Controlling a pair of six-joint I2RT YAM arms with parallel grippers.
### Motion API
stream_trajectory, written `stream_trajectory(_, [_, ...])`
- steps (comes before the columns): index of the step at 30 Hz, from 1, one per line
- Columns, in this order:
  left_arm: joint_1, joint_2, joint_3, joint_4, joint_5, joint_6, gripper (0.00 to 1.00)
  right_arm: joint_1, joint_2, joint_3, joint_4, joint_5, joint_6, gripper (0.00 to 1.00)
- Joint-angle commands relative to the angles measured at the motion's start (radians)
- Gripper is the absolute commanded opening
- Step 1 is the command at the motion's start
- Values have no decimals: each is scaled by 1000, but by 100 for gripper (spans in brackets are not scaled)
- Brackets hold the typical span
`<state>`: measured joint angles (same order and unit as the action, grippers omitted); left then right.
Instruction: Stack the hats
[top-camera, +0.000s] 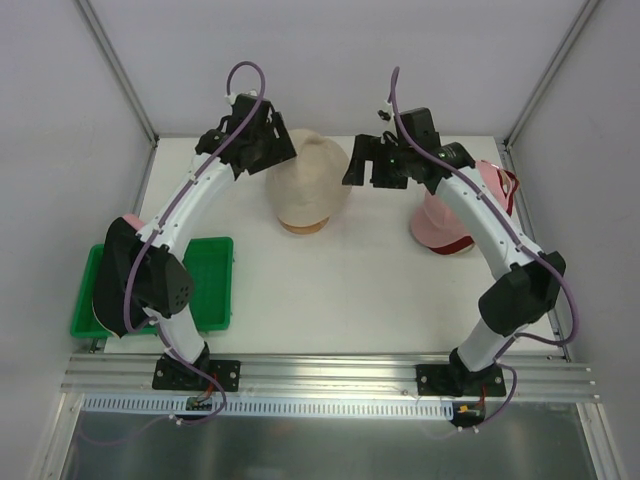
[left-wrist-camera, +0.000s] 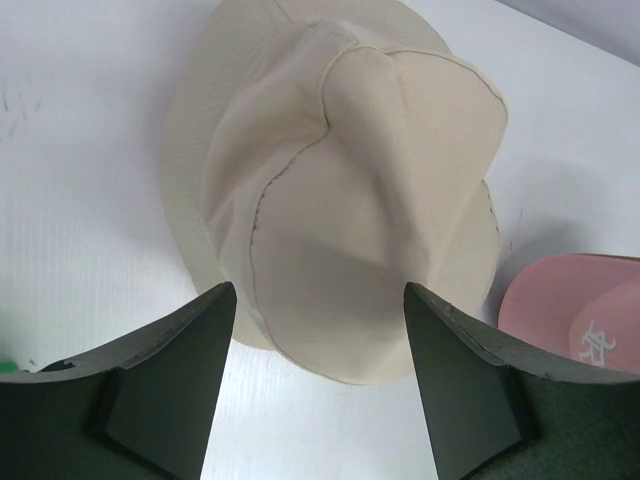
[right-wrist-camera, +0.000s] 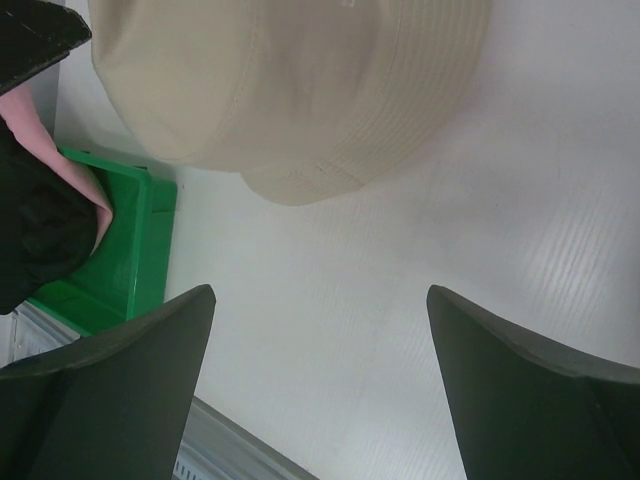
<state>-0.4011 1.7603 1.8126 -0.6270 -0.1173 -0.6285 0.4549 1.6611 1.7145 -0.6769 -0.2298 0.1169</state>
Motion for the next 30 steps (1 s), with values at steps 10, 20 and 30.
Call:
stream_trajectory(10, [25, -15, 17, -4, 22, 39, 68, 41, 164, 200, 46, -40, 35, 93])
stream_trajectory(20, [24, -22, -56, -2, 47, 35, 61, 47, 256, 212, 66, -45, 52, 93])
stream_trajectory(30, [21, -51, -139, 23, 50, 30, 54, 47, 289, 139, 106, -37, 64, 93])
